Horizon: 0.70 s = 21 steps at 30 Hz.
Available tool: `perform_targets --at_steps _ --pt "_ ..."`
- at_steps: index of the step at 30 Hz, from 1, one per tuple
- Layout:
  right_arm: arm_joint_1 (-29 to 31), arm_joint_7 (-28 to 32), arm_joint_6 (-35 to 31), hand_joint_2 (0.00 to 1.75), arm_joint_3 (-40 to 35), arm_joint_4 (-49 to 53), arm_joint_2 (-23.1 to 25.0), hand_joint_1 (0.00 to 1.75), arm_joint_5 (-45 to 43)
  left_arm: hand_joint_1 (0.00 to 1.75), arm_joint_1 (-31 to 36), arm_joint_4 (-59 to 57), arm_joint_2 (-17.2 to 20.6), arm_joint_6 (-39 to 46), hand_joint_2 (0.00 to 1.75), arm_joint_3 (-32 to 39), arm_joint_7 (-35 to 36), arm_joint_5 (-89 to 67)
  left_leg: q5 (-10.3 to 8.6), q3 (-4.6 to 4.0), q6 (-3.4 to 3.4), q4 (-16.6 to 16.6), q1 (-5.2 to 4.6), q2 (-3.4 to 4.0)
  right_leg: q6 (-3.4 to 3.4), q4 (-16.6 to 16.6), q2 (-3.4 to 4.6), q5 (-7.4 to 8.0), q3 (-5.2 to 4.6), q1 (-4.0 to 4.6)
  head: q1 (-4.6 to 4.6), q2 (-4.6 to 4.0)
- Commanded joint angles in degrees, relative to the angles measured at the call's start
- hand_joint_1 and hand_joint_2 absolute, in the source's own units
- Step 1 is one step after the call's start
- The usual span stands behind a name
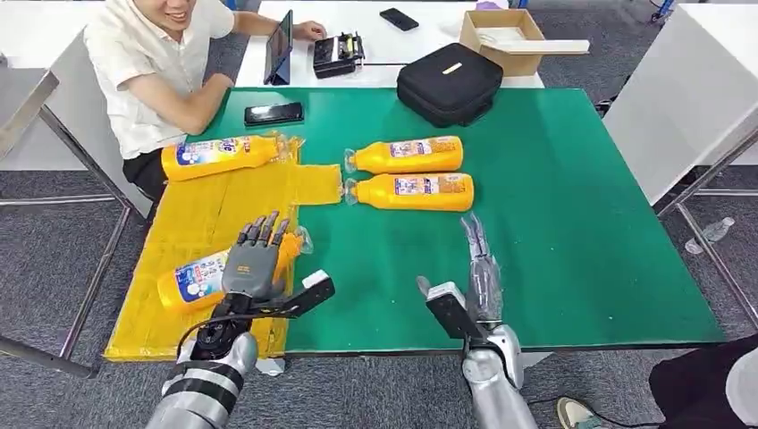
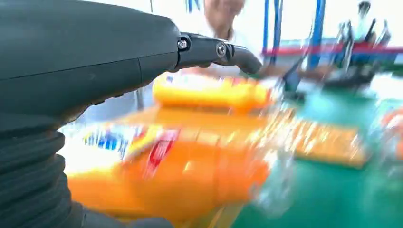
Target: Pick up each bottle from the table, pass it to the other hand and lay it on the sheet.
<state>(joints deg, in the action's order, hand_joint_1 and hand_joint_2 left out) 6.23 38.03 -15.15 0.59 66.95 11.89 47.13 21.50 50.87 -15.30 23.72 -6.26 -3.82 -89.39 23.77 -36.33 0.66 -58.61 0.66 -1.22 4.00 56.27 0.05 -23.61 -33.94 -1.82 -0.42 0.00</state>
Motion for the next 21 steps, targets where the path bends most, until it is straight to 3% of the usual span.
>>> perform_targets --at_steps 1,6,7,12,21 --pt "-1.1 -1.1 0.7 1.75 -1.4 1.4 0.0 0.00 0.7 0.00 -4.5 11.7 2.1 4.0 1.75 -11.4 1.7 -0.6 0.16 0.22 -0.02 0.0 0.04 0.22 -0.24 0.0 0.10 -0.10 0.19 0.08 0.00 0.00" --pt "-1.5 -1.5 0.7 1.75 -1.2 2.4 0.3 0.00 0.7 0.00 -6.2 15.6 1.2 4.6 1.75 -10.8 -0.1 0.9 0.11 0.16 -0.01 0.0 0.02 0.19 -0.22 0.0 0.08 -0.07 0.11 0.07 0.02 0.00" --pt "-1.8 -1.5 0.9 1.75 -1.0 3.0 0.3 0.00 0.7 0.00 -6.7 17.0 0.7 3.5 0.00 -10.5 -1.7 4.4 0.16 0.23 -0.01 0.0 0.05 0.26 -0.28 0.0 0.13 -0.09 0.17 0.11 0.00 0.00" --pt "-3.0 -1.6 1.2 1.75 -0.7 5.0 0.3 0.00 0.7 0.00 -9.7 23.8 -0.3 1.9 0.00 -11.3 -4.7 10.0 0.18 0.21 -0.01 0.0 0.05 0.22 -0.29 0.0 0.07 -0.13 0.16 0.11 0.00 0.00" --pt "-3.1 -1.7 1.3 1.75 0.1 5.7 0.9 0.00 -0.2 0.00 -9.9 24.2 -0.4 1.9 0.00 -11.3 -5.8 12.0 0.13 0.20 -0.02 0.0 0.05 0.17 -0.27 0.0 0.03 -0.09 0.15 0.10 0.00 0.00"
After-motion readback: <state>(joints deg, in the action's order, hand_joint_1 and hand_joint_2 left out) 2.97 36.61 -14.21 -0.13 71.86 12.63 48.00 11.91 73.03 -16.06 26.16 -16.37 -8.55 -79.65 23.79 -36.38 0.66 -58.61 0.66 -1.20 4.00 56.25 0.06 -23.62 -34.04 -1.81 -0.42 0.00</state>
